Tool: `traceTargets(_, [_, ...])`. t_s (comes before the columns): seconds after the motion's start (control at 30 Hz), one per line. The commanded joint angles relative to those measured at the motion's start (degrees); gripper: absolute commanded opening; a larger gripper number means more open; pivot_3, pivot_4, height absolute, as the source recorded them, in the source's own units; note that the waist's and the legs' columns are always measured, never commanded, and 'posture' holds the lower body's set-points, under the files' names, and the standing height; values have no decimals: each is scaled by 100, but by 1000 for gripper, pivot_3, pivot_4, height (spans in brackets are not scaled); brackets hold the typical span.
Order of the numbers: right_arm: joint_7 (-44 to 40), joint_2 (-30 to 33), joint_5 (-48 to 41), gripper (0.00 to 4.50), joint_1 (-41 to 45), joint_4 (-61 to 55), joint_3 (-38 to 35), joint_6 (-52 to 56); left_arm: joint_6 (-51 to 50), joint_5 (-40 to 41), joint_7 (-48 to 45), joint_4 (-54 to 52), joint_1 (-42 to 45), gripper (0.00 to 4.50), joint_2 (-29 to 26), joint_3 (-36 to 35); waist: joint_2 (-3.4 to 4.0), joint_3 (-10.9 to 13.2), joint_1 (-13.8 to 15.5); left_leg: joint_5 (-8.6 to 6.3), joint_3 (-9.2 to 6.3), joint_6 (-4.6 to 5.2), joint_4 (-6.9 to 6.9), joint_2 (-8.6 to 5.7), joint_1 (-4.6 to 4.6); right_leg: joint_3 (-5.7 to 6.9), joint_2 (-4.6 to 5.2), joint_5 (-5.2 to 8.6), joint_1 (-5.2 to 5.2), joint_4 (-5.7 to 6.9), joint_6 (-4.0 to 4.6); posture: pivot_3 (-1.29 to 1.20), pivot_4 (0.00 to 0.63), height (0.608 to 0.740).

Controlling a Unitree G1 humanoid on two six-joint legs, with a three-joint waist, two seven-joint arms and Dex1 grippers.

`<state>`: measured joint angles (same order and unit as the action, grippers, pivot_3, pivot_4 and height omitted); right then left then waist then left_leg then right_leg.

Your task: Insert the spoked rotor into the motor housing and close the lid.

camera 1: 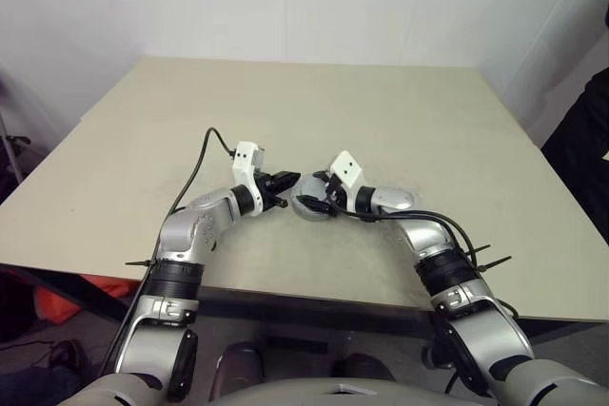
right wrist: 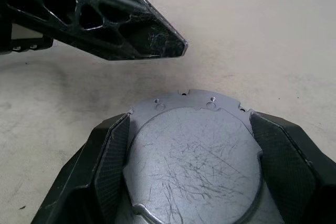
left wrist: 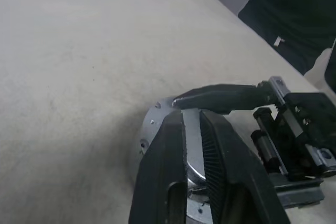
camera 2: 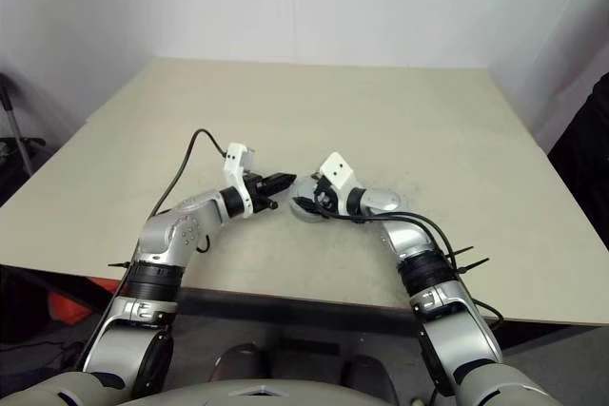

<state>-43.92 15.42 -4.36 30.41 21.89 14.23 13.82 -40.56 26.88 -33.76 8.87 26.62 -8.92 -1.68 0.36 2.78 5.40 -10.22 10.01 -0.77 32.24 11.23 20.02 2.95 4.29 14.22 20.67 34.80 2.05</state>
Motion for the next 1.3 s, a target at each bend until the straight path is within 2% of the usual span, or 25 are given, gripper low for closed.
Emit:
traceTargets(0.03, [111, 128, 277, 3211, -217, 226, 115, 186, -92, 206, -131, -197, 29, 508, -24, -65, 0, 0, 0, 0, 0, 0, 0, 0, 0, 0, 0, 0, 0, 0, 0, 0, 0, 740])
traceTargets(0.17, [108, 165, 263, 3211, -310, 63, 125, 220, -482, 372, -230, -334, -80, 508, -25, 68, 0, 0, 11, -1, 0, 1, -1, -1, 2, 0, 0, 0, 1, -2, 0, 0, 0, 740])
traceTargets(0.33, [151, 189, 235, 3211, -319, -212, 95, 366, -858, -219, 220, 88, -89, 508, -210, 533, 0, 0, 18, -5, -1, 8, -6, -4, 6, 0, 1, 1, 0, -9, -1, 0, 0, 740])
traceTargets(0.67, [177, 74, 5, 3211, -99, -663, -30, 898, -975, -211, 304, 134, -20, 508, -285, 478, 1, 0, 14, -7, -2, 11, -11, -18, 5, 0, 10, 7, -3, -11, -11, 0, 0, 740])
traceTargets(0.73, [73, 103, -54, 3954, -103, -743, -39, 959, -968, -192, 267, 90, -50, 448, -282, 501, 1, 1, 11, -7, -2, 11, -13, -18, 4, 0, 10, 7, -2, -11, -11, 0, 0, 740])
traceTargets(0.8, [-145, 284, -41, 4465, -197, -1166, 55, 895, -989, -137, 212, -5, -92, 448, -274, 515, 2, 2, 15, -7, -2, 11, -13, -18, 5, 0, 10, 7, -1, -11, -12, 0, 0, 740])
traceTargets(0.9, [-388, 577, -35, 4465, -360, -2039, 168, 896, -1032, -86, 173, -103, -142, 448, -268, 521, 2, 8, 33, -10, -3, 16, -15, -22, 21, 0, 11, 10, 6, -18, -17, 0, 0, 740])
traceTargets(1.0, [-443, 659, -156, 4465, -385, -2368, 114, 1072, -1036, -81, 146, -105, -149, 448, -266, 531, 3, 9, 16, -12, -2, 20, -15, -24, 38, -1, 10, 2, 24, -16, -1, 0, 0, 740])
traceTargets(1.17, [-111, 563, -437, 4465, -165, -2442, -418, 1612, -1053, 18, -21, -248, -166, 448, -241, 575, 4, 10, 26, -12, -3, 20, -12, -29, 67, -1, 12, -7, 44, -15, 15, 0, 0, 740])
traceTargets(1.3, [713, 312, -785, 4465, 173, -2049, -1234, 2969, -1035, 36, -91, -334, -191, 448, -212, 619, 4, 10, 23, -11, -4, 18, -6, -32, 71, -1, 14, -9, 47, -12, 15, 0, 0, 740])
